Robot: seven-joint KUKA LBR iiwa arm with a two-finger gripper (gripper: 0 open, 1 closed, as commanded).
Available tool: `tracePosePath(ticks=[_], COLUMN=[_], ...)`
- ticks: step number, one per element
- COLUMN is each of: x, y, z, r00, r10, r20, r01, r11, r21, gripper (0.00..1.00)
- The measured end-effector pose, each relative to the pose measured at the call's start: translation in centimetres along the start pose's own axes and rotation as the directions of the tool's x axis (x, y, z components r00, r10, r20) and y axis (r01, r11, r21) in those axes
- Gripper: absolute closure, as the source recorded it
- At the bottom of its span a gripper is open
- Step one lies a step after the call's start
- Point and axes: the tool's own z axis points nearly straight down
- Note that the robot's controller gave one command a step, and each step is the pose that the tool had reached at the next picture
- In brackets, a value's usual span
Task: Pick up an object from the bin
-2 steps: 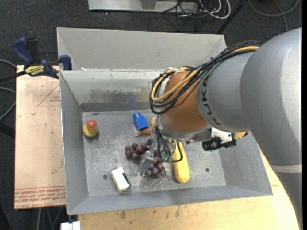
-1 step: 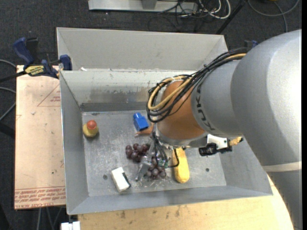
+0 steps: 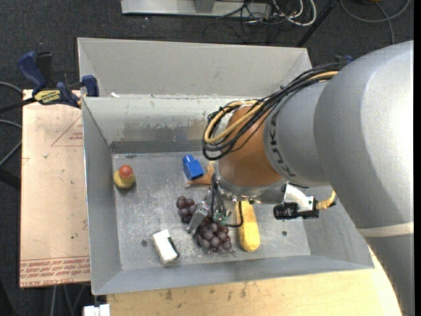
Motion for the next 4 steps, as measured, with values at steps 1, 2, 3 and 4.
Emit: tracePosePath(ticks=[1, 2, 3, 4], x=[0.0, 0.1, 0.1, 0.1], y=[0.0, 0.0, -0.2, -0.2], z=[0.0, -0.3, -1.3, -2.0], r00=[1.0, 1.0, 1.0, 1.0], r10=[0.0, 0.0, -0.001, -0.001], r20=[0.0, -0.001, -0.003, -0.002], r01=[0.0, 0.0, 0.001, 0.001], r11=[1.0, 1.0, 1.0, 1.0], r21=[0.0, 0.002, 0.006, 0.006], gripper=[1.0, 1.0, 1.0, 1.0])
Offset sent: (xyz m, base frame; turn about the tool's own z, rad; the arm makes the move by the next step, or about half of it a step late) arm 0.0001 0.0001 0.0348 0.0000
